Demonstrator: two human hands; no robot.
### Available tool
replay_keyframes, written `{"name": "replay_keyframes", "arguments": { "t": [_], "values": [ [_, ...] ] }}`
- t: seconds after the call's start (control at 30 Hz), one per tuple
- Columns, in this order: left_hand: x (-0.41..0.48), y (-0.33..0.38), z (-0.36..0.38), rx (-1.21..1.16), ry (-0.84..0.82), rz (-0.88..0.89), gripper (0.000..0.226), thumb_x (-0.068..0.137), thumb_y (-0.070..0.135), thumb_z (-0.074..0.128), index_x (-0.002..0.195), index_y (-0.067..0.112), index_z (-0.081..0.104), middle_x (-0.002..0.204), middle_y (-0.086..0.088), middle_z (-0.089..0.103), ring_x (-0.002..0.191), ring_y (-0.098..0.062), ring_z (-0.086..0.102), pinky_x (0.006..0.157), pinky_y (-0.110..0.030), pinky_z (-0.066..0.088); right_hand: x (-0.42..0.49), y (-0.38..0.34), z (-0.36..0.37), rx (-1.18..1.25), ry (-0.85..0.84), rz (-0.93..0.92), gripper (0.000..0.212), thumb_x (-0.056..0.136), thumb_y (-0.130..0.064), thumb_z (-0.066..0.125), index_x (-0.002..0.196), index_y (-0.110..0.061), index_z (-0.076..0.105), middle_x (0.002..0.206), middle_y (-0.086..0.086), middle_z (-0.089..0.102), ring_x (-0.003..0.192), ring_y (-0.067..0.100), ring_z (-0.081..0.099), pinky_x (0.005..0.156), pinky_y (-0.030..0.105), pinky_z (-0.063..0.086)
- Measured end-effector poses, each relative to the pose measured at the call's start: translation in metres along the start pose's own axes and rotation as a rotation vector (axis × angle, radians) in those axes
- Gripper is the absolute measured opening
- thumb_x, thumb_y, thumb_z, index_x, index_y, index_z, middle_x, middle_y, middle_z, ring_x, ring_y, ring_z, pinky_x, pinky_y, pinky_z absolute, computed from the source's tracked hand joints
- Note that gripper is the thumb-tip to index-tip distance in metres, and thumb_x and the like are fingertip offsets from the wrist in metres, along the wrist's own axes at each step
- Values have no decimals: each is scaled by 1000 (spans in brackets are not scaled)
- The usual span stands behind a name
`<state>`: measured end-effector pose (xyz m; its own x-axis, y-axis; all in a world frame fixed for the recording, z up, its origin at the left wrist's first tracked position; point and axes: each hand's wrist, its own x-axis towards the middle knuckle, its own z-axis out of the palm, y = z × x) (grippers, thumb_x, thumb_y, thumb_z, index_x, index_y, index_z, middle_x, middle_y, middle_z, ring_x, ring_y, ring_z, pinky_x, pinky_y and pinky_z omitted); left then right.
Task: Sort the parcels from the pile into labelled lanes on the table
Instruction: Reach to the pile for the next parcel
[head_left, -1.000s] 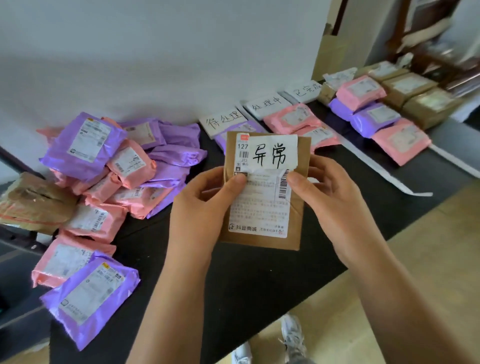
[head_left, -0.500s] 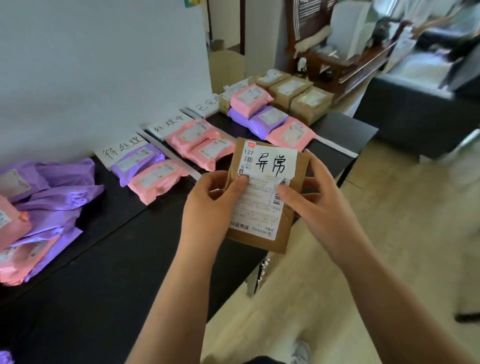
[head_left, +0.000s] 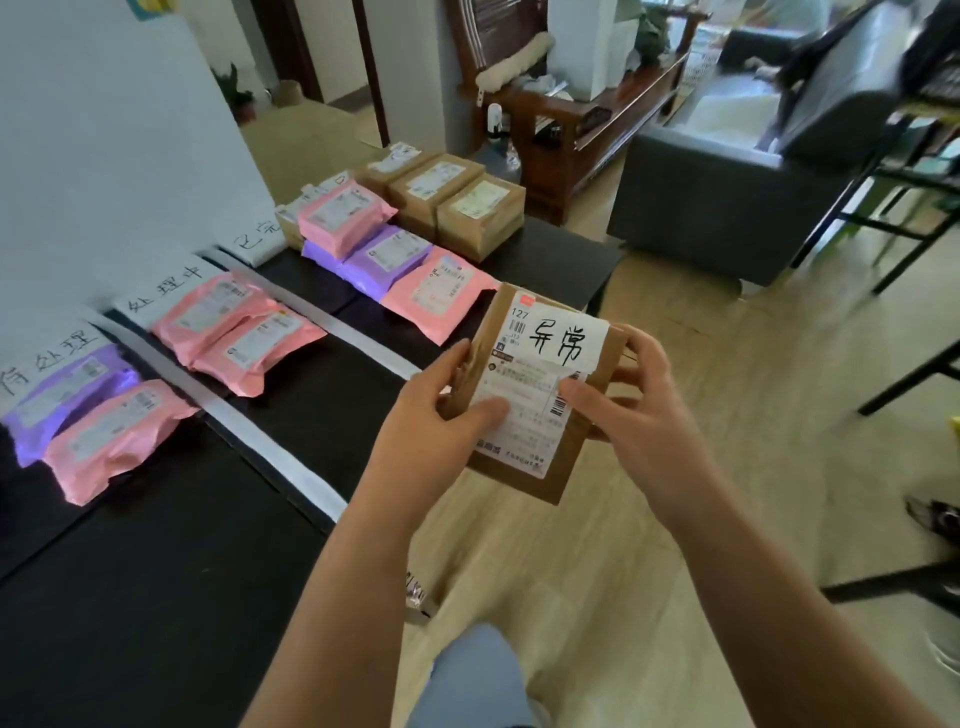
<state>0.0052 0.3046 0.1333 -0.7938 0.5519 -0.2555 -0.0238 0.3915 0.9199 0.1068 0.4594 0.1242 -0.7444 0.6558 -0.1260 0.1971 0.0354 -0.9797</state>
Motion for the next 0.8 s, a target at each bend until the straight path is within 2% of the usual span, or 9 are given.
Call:
{"name": "replay_keyframes", "arguments": {
  "t": [0.07,0.2,0.3,0.37,0.43,0.53,0.6,0.67,0.8],
  "values": [
    [23,6,13,4,-17,-6,63,91,32,66,146,43,37,104,18,68,88,-3,70,69,-21,55,21,5,-9,13,9,7,58,89,-24,72,137,-37,42,112,-9,60,86,4,70,65,23,60],
    [79,19,38,52,-31,-4,56,93,33,64,144,39,41,101,20,66,86,2,67,63,-15,50,75,14,-26,29,42,36,48,90,-24,71,123,-44,43,112,-9,60,89,9,69,61,19,57],
    [133,28,52,44,26,-57,51,89,39,68,134,30,46,101,16,64,86,-1,66,70,-19,53,129,13,-35,28,65,85,51,89,-27,71,126,-43,40,115,-9,58,86,9,69,59,18,57],
    [170,35,60,30,77,-123,44,87,42,70,120,26,47,97,12,63,81,-4,65,64,-17,49,167,10,-39,-3,58,108,50,90,-27,70,126,-40,37,120,-10,56,86,9,69,59,18,56],
    [204,42,67,9,113,-150,41,85,43,71,114,23,49,96,7,64,77,-5,66,57,-14,46,203,6,-42,-61,41,137,48,90,-29,69,124,-37,36,121,-12,55,87,10,69,64,23,59],
    [253,51,71,-19,143,-131,32,83,42,73,103,27,53,100,4,66,81,-7,68,60,-16,49,252,1,-45,-90,42,186,49,88,-32,72,122,-35,37,106,-19,58,87,13,71,76,39,62],
    [283,52,72,-24,154,-110,34,83,43,73,107,27,56,105,2,65,86,-8,68,66,-19,52,281,3,-45,-61,52,196,48,88,-30,73,122,-31,39,102,-18,60,89,12,71,79,38,62],
    [305,52,74,-23,175,-105,44,84,44,72,120,24,57,112,1,64,92,-9,67,70,-21,54,303,6,-43,-32,54,215,46,89,-28,72,123,-29,40,101,-15,62,90,11,72,78,34,62],
    [344,49,79,-88,205,-171,47,90,30,69,132,19,52,118,1,62,97,-5,60,70,-16,43,350,12,-40,-24,36,245,50,92,-22,69,127,-36,37,104,-13,61,92,11,70,76,33,62]
  ]
}}
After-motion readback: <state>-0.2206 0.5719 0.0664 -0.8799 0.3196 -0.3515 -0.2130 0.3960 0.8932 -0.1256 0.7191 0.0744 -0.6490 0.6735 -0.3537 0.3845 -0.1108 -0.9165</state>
